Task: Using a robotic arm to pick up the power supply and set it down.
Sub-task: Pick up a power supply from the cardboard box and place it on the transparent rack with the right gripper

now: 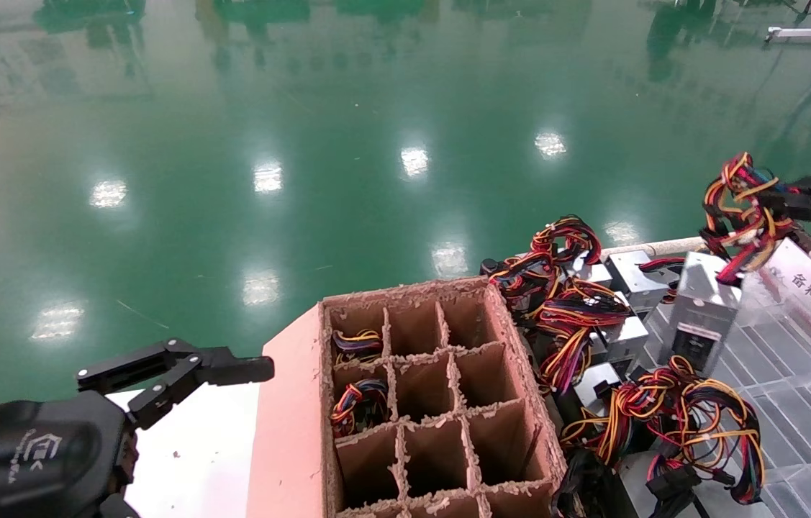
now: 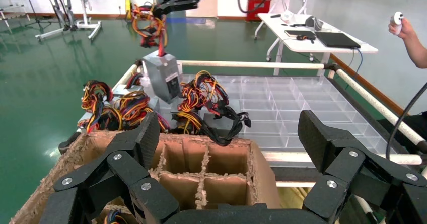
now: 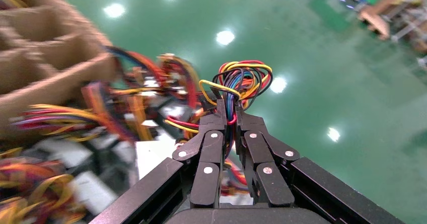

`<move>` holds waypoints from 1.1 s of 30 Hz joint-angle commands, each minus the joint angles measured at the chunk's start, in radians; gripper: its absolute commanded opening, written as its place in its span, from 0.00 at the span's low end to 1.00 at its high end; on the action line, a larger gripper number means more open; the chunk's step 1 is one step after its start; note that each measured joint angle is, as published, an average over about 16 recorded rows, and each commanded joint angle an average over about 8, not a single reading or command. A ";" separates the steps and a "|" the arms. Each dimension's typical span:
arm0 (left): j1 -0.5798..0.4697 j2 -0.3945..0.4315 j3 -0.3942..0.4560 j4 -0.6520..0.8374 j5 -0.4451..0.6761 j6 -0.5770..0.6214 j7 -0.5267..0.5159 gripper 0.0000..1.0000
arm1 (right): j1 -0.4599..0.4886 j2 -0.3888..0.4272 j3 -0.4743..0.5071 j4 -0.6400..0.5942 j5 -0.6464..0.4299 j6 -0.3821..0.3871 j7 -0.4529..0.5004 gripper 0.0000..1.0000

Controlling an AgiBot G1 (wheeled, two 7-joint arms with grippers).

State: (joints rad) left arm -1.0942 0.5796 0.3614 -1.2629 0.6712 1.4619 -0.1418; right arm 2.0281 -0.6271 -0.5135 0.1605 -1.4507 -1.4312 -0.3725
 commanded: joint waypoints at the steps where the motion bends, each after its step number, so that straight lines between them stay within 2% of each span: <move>1: 0.000 0.000 0.000 0.000 0.000 0.000 0.000 1.00 | 0.007 -0.019 -0.005 -0.026 -0.011 0.042 -0.012 0.00; 5: 0.000 0.000 0.000 0.000 0.000 0.000 0.000 1.00 | 0.004 -0.057 -0.002 -0.063 -0.010 0.105 -0.024 0.00; 10: 0.000 0.000 0.000 0.000 0.000 0.000 0.000 1.00 | -0.010 -0.091 0.005 -0.099 0.001 0.135 -0.036 0.00; 24: 0.000 0.000 0.000 0.000 0.000 0.000 0.000 1.00 | -0.060 -0.133 0.024 -0.156 0.028 0.166 -0.061 0.00; 33: 0.000 0.000 0.000 0.000 0.000 0.000 0.000 1.00 | -0.115 -0.130 0.042 -0.186 0.054 0.151 -0.070 0.00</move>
State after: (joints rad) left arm -1.0943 0.5795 0.3618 -1.2629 0.6710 1.4618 -0.1417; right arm 1.9143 -0.7557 -0.4714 -0.0230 -1.3962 -1.2775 -0.4439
